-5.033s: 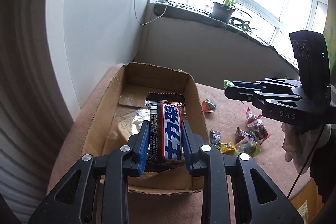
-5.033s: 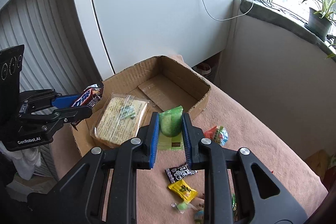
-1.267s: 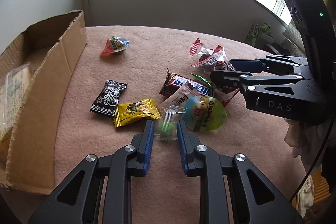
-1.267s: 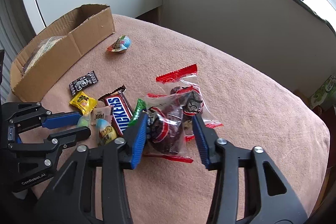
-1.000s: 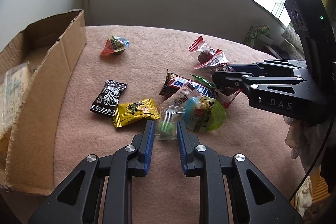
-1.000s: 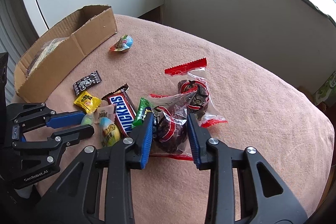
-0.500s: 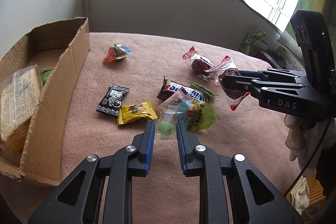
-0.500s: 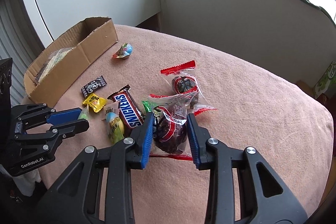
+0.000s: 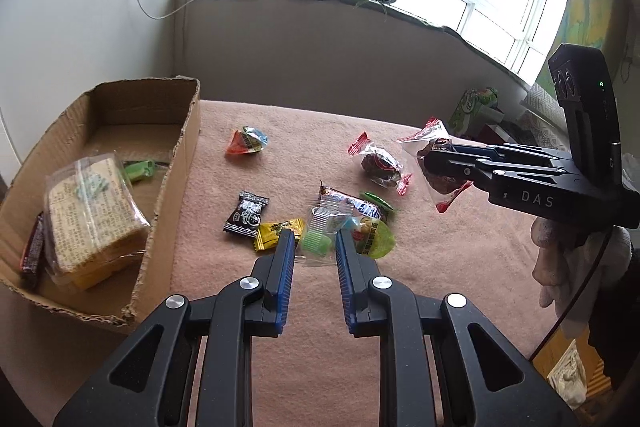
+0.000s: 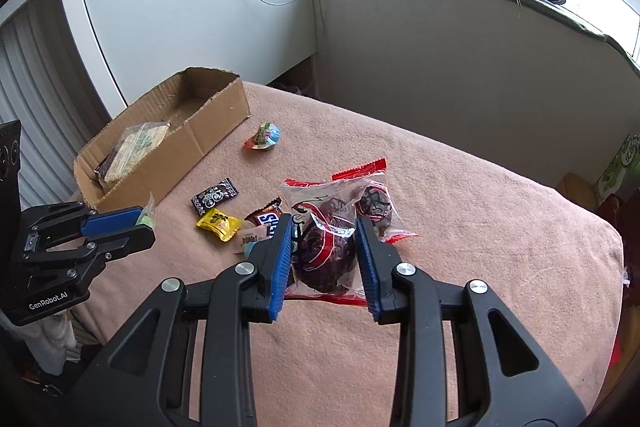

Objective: Organize snacks
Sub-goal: 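Carry the red-trimmed bag and green sweet in both grippers over the box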

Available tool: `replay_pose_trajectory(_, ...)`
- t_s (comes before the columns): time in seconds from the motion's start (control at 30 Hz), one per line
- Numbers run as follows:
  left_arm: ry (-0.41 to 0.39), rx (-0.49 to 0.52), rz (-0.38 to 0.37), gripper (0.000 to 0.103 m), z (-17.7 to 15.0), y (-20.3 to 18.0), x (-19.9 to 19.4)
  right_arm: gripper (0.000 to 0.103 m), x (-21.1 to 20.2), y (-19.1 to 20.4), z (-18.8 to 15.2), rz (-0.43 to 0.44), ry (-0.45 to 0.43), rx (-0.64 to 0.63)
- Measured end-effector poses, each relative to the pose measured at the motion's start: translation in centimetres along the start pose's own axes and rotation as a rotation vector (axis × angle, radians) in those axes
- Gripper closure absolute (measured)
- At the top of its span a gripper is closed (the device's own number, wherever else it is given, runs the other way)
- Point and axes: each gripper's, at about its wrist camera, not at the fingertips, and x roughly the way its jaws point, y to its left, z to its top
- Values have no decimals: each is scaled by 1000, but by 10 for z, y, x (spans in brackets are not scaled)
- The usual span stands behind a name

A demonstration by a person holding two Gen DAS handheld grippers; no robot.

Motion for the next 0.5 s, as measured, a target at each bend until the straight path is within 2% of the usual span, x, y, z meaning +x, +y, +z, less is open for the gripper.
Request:
replay_pose_trajectory(0.23, -71, -8, 36, 84, 11, 17, -30, 71, -10, 21, 24, 22, -51, -31)
replay_pose_trajectory(0.5, -127, -44, 99, 84, 25, 54, -49, 70, -5, 53, 54, 57, -92, -76)
